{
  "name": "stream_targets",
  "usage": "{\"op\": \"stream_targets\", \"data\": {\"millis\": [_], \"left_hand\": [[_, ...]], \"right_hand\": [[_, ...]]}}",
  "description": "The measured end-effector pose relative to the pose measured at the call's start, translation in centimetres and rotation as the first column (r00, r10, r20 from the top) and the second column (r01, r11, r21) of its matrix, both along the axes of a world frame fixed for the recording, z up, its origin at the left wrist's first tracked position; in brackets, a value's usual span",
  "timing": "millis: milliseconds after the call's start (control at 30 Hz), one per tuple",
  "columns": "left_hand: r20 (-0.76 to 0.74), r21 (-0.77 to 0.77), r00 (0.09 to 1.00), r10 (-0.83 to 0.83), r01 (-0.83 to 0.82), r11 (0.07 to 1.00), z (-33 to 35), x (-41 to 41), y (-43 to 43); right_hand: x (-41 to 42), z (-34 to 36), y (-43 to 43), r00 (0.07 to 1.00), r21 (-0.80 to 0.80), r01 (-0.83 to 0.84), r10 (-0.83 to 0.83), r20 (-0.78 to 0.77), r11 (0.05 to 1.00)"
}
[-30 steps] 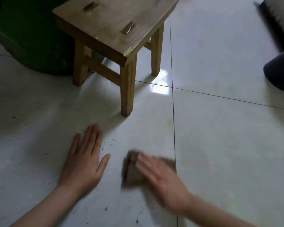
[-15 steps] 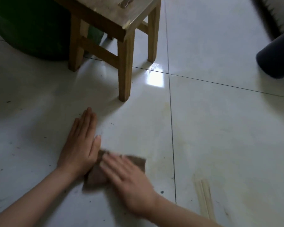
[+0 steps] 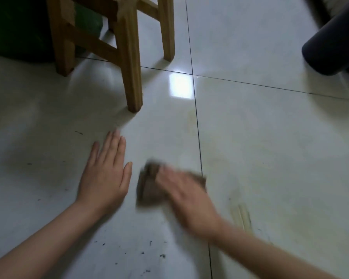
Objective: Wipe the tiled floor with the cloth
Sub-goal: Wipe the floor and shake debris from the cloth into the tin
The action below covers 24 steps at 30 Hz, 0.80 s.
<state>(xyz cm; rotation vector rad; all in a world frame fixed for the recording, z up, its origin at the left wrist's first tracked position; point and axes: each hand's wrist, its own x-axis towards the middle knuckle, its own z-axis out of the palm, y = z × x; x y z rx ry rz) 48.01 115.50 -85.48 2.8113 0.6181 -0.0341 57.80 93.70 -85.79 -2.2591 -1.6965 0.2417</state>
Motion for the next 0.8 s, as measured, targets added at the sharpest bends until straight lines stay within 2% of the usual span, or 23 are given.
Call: {"op": "stream_targets", "data": {"millis": [33,100,167,200,233,300,333,400,500,600,667,733,800], "left_hand": [[-0.013,0.003,1.000,-0.014,0.014,1.000,0.0,0.3,-0.6],[-0.040,0.018,0.998,-0.039,0.040,0.999,0.1,0.9,-1.4],[-0.040,0.036,0.998,-0.049,0.051,0.998,0.2,1.4,-1.9],[-0.040,0.042,0.998,-0.057,0.059,0.997,0.3,1.6,-2.1],[-0.044,0.044,0.997,-0.065,0.067,0.997,0.4,1.8,-2.2],[-0.060,0.043,0.996,-0.071,0.074,0.996,0.3,2.1,-2.5],[-0.062,0.039,0.996,-0.070,0.072,0.997,0.1,2.2,-2.7],[-0.054,0.022,0.997,-0.060,0.061,0.998,-0.2,2.5,-3.1],[-0.060,-0.004,0.996,-0.064,0.064,0.998,-0.1,3.4,-3.8],[-0.065,-0.001,0.996,-0.068,0.068,0.998,0.1,4.2,-4.3],[-0.079,-0.004,0.994,-0.082,0.082,0.997,0.5,4.5,-4.7],[-0.076,-0.009,0.992,-0.101,0.101,0.995,1.0,4.9,-5.2],[-0.058,-0.013,0.990,-0.125,0.124,0.992,1.4,5.6,-5.9]], "right_hand": [[-2.5,0.5,-3.1,0.990,-0.072,-0.141,0.140,-0.019,0.987],[-2.6,1.2,-6.8,0.904,-0.178,-0.425,0.425,-0.040,0.888],[1.5,1.2,-5.9,0.815,-0.141,-0.579,0.574,-0.079,0.803],[4.0,1.2,-4.6,0.839,-0.103,-0.544,0.540,-0.060,0.833],[6.8,1.1,-3.0,0.905,-0.089,-0.425,0.424,-0.030,0.901],[12.3,0.9,-0.1,0.999,-0.085,-0.039,0.042,0.030,0.996],[14.7,1.0,1.1,0.993,-0.058,0.118,-0.116,0.037,0.991],[17.5,1.1,3.7,0.951,-0.012,0.309,-0.309,0.024,0.951],[14.5,0.7,4.0,0.895,0.029,0.444,-0.445,0.021,0.895],[2.8,0.2,-3.4,0.974,-0.001,0.222,-0.222,-0.036,0.975],[-3.7,1.3,-9.1,0.997,-0.103,-0.057,0.051,-0.061,0.993],[-3.3,2.2,-11.7,0.959,-0.191,-0.284,0.275,-0.074,0.940],[1.5,2.4,-10.4,0.940,-0.130,-0.331,0.315,-0.131,0.934]]}}
